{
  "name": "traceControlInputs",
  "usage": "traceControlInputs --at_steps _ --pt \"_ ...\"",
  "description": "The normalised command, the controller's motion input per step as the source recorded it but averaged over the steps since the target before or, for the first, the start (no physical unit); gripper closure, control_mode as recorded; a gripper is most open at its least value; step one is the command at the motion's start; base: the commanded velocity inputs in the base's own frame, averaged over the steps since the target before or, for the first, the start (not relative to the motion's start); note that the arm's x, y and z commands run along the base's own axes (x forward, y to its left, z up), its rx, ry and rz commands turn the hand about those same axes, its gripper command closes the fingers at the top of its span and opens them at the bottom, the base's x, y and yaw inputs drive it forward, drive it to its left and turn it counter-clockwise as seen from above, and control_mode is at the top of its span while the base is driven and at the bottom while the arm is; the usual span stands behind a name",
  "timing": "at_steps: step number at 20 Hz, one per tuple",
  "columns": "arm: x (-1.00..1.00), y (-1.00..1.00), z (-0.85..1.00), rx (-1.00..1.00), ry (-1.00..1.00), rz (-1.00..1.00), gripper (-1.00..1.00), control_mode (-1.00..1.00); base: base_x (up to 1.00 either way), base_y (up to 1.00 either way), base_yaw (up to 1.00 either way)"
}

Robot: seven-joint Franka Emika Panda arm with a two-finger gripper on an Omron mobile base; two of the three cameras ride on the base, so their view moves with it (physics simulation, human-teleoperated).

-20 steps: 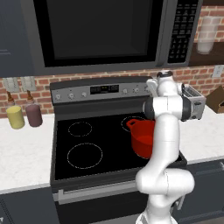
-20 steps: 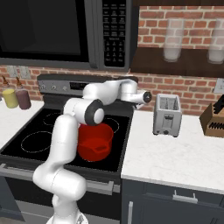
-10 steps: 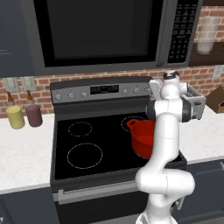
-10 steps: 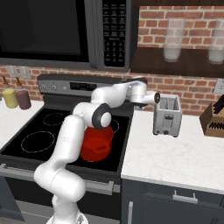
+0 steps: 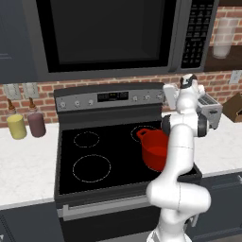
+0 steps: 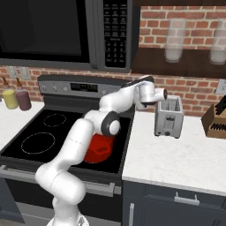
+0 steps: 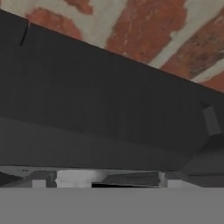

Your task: Turn off the front right burner of the stove.

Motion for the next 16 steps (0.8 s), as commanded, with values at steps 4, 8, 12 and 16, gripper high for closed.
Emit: traceControlInputs --at_steps 4,8,12,16 --pt "0.05 0.21 0.0 -0.01 -0.11 -0.04 -1.0 -1.0 0.0 0.0 0.0" --pt "-0.01 0.26 0.0 -0.07 -0.16 0.0 -1.0 -1.0 0.0 0.0 0.0" --pt "0.04 0.3 0.0 -0.09 -0.16 -0.05 -1.0 -1.0 0.0 0.0 0.0" --pt "0.08 0.16 0.0 -0.02 -0.08 -0.09 -1.0 -1.0 0.0 0.0 0.0"
